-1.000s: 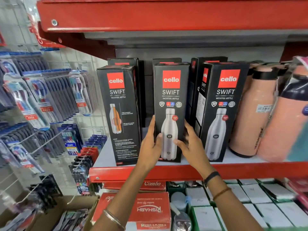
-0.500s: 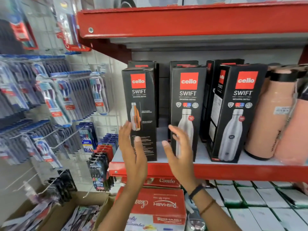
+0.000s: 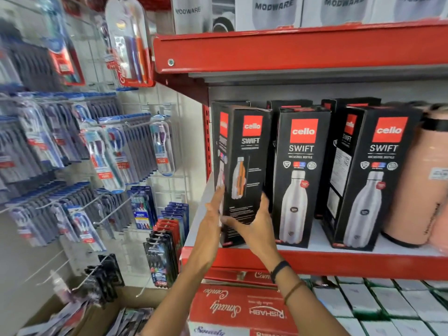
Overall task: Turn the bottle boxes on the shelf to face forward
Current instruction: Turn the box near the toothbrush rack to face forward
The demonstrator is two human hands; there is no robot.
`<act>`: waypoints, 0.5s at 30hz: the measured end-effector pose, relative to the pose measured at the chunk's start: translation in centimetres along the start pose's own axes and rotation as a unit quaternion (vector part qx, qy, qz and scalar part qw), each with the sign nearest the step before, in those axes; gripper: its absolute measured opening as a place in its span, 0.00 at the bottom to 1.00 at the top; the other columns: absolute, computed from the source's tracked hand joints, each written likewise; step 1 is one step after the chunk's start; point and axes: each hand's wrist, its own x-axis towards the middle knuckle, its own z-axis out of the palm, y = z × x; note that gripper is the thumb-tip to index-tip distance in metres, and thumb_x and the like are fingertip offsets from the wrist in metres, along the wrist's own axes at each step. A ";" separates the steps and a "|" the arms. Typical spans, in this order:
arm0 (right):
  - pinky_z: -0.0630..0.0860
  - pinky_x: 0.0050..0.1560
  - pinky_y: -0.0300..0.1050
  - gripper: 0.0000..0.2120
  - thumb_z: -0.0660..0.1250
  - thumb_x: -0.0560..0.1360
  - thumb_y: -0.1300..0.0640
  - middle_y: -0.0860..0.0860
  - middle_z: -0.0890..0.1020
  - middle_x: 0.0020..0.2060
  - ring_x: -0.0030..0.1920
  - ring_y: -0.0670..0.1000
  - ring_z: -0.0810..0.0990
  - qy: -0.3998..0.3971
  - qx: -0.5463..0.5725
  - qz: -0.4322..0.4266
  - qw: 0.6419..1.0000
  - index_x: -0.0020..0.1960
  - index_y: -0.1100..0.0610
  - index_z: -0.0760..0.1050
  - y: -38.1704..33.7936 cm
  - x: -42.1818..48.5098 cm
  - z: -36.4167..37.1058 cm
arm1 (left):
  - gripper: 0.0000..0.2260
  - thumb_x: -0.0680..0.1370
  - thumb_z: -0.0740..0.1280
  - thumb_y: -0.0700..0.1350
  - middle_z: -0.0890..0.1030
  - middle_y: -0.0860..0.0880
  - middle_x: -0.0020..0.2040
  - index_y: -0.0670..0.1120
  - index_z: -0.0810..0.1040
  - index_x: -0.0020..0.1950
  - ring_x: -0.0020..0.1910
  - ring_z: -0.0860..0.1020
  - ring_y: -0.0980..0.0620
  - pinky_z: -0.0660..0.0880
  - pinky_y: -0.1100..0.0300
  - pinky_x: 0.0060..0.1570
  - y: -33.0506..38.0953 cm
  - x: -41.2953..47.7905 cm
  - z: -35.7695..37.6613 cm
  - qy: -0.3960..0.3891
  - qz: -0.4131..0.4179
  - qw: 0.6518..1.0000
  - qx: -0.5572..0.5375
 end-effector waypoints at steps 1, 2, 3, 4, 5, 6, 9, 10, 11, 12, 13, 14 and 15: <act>0.65 0.65 0.41 0.60 0.76 0.56 0.36 0.52 0.66 0.73 0.72 0.50 0.65 0.007 -0.002 0.009 1.000 0.76 0.55 0.47 0.0 0.2 0.1 | 0.40 0.63 0.44 0.80 0.57 0.77 0.67 0.68 0.59 0.73 0.73 0.55 0.64 0.54 0.54 0.73 0.0 -0.1 -0.1 -0.013 0.003 1.000 0.002; 0.65 0.65 0.42 0.60 0.77 0.57 0.37 0.54 0.65 0.74 0.73 0.52 0.64 0.013 0.004 0.014 1.000 0.76 0.55 0.47 -0.1 0.4 0.1 | 0.41 0.62 0.45 0.81 0.58 0.77 0.67 0.67 0.60 0.72 0.72 0.57 0.66 0.57 0.58 0.71 -0.1 0.0 -0.4 -0.018 0.009 1.000 0.001; 0.64 0.64 0.41 0.58 0.78 0.59 0.40 0.55 0.64 0.74 0.73 0.53 0.64 0.017 0.013 0.017 1.000 0.76 0.55 0.47 -0.1 0.7 0.1 | 0.39 0.63 0.47 0.80 0.60 0.77 0.68 0.67 0.63 0.71 0.70 0.60 0.70 0.58 0.60 0.69 0.0 0.1 -0.6 -0.015 0.018 1.000 0.002; 0.62 0.63 0.39 0.57 0.78 0.60 0.43 0.55 0.64 0.74 0.73 0.53 0.63 0.019 0.024 0.018 0.999 0.76 0.55 0.47 0.0 0.9 0.2 | 0.33 0.68 0.50 0.76 0.64 0.75 0.68 0.65 0.66 0.70 0.69 0.62 0.72 0.60 0.60 0.69 0.1 0.3 -1.0 0.001 0.029 1.000 0.003; 0.61 0.63 0.38 0.56 0.78 0.61 0.46 0.55 0.65 0.74 0.73 0.52 0.63 0.019 0.030 0.014 0.999 0.76 0.55 0.47 -0.1 1.1 0.1 | 0.26 0.74 0.53 0.70 0.66 0.72 0.69 0.63 0.66 0.69 0.68 0.63 0.73 0.60 0.58 0.71 -0.1 0.7 -1.5 0.029 0.039 0.999 0.005; 0.60 0.63 0.38 0.55 0.78 0.62 0.47 0.53 0.66 0.73 0.72 0.50 0.63 0.015 0.034 0.008 0.999 0.76 0.54 0.47 0.0 1.2 0.0 | 0.22 0.78 0.55 0.63 0.65 0.69 0.70 0.60 0.65 0.71 0.68 0.62 0.73 0.60 0.57 0.72 -0.3 1.3 -2.0 0.056 0.044 0.997 0.010; 0.63 0.69 0.42 0.51 0.77 0.63 0.49 0.48 0.67 0.71 0.69 0.43 0.65 -0.024 0.039 -0.018 0.999 0.76 0.50 0.49 -0.3 1.5 0.1 | 0.24 0.81 0.59 0.52 0.62 0.63 0.71 0.56 0.56 0.76 0.70 0.63 0.65 0.62 0.60 0.68 -0.6 3.4 -3.4 0.052 0.022 0.998 0.040; 0.64 0.71 0.46 0.51 0.77 0.62 0.48 0.47 0.67 0.72 0.70 0.44 0.65 -0.039 0.039 -0.025 0.998 0.76 0.48 0.49 -0.3 1.6 0.3 | 0.24 0.80 0.60 0.51 0.66 0.62 0.70 0.55 0.58 0.75 0.68 0.69 0.64 0.67 0.63 0.64 -0.6 4.0 -3.8 0.035 0.026 0.998 0.042; 0.63 0.73 0.50 0.51 0.75 0.62 0.45 0.47 0.66 0.73 0.72 0.45 0.65 -0.053 0.034 -0.029 0.998 0.75 0.46 0.48 -0.3 1.8 0.3 | 0.21 0.80 0.60 0.49 0.71 0.62 0.67 0.55 0.61 0.73 0.62 0.74 0.66 0.71 0.67 0.58 -0.6 4.4 -4.0 0.026 0.037 0.998 0.041; 0.62 0.74 0.51 0.51 0.74 0.62 0.44 0.47 0.63 0.75 0.73 0.45 0.62 -0.066 0.027 -0.037 0.997 0.75 0.44 0.46 -0.3 2.0 0.2 | 0.19 0.80 0.61 0.46 0.74 0.62 0.63 0.54 0.64 0.70 0.57 0.77 0.67 0.74 0.68 0.53 -0.6 4.6 -4.2 0.028 0.046 0.998 0.043; 0.59 0.75 0.51 0.51 0.73 0.64 0.44 0.47 0.58 0.77 0.75 0.45 0.58 -0.078 0.017 -0.045 0.996 0.76 0.44 0.43 -0.3 2.2 0.0 | 0.17 0.80 0.62 0.45 0.76 0.60 0.61 0.54 0.66 0.68 0.54 0.79 0.67 0.76 0.66 0.51 -0.7 4.8 -4.4 0.036 0.053 0.997 0.042; 0.55 0.76 0.51 0.50 0.72 0.67 0.46 0.46 0.53 0.78 0.76 0.45 0.54 -0.091 0.009 -0.054 0.994 0.76 0.45 0.42 -0.4 2.5 -0.2 | 0.16 0.80 0.62 0.44 0.77 0.58 0.61 0.54 0.67 0.67 0.53 0.80 0.66 0.77 0.62 0.52 -0.9 4.7 -4.5 0.045 0.057 0.996 0.043; 0.52 0.77 0.50 0.48 0.71 0.70 0.49 0.45 0.50 0.78 0.77 0.44 0.50 -0.100 -0.002 -0.061 0.993 0.76 0.46 0.41 -0.3 2.7 -0.5 | 0.16 0.80 0.62 0.45 0.77 0.57 0.61 0.53 0.67 0.68 0.54 0.80 0.64 0.78 0.58 0.54 -1.3 4.7 -4.5 0.051 0.061 0.996 0.045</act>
